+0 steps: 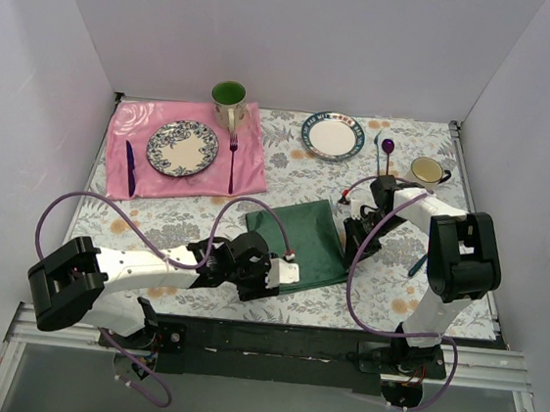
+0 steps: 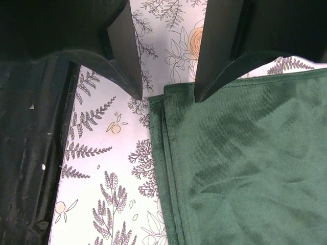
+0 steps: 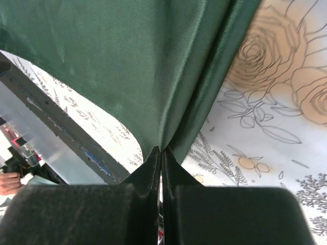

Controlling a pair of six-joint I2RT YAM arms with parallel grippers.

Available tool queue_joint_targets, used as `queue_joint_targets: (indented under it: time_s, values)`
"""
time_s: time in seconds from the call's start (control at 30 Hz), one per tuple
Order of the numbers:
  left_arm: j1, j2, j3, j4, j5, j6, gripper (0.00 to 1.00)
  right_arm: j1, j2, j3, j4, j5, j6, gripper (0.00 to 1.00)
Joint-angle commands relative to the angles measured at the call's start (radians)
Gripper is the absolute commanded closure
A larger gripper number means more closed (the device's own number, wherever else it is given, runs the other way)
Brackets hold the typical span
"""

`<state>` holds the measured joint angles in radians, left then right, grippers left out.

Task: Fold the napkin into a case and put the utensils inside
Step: Smooth out the square-folded napkin at the center of the board.

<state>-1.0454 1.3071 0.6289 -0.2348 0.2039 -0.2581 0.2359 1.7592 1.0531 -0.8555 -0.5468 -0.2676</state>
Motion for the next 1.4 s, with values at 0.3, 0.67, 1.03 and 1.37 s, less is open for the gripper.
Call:
queue_joint_targets:
  time_s: [0.3, 0.67, 1.03, 1.37]
  values:
    - [-0.008, -0.032, -0.026, 0.035, -0.003, 0.066, 0.58, -0.004, 0.009, 0.008, -0.025, 0.004, -0.025, 0.99]
    - [-0.010, -0.078, -0.066, 0.095, 0.037, 0.154, 0.63, -0.004, 0.049, 0.008, -0.014, 0.028, -0.027, 0.99]
    - [0.100, -0.124, 0.009, 0.043, 0.196, 0.068, 0.65, -0.006, 0.019, 0.050, -0.100, 0.005, -0.091, 0.74]
    - [0.405, 0.009, 0.234, -0.070, 0.365, -0.222, 0.51, -0.021, -0.070, 0.320, -0.113, -0.105, -0.147, 0.36]
